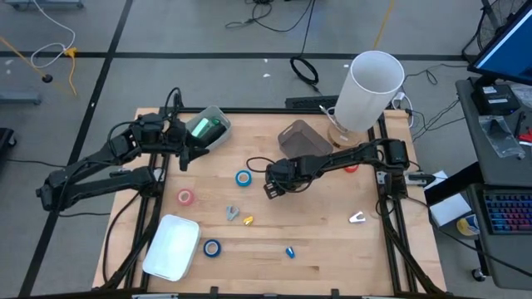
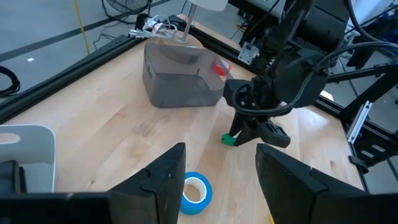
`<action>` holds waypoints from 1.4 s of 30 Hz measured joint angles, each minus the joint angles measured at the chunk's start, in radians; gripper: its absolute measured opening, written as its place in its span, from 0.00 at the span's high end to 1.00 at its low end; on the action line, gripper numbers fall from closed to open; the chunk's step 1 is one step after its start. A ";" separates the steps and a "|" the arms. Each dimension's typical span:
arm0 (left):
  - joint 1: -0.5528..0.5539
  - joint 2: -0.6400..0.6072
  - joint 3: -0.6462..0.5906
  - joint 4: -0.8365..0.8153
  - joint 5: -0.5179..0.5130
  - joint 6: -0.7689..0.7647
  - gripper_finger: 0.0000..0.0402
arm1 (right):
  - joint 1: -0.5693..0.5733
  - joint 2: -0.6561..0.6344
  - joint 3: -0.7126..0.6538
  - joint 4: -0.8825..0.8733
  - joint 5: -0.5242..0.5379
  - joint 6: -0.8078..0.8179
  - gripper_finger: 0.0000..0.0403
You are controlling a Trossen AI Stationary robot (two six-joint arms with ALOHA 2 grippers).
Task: Pick and place Stapler, Stapler remover, tape
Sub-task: Put the green stapler into the gray bin
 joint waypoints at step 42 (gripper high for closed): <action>0.000 0.000 0.000 0.001 0.000 0.011 0.51 | 0.002 -0.036 -0.006 0.071 -0.025 -0.038 0.90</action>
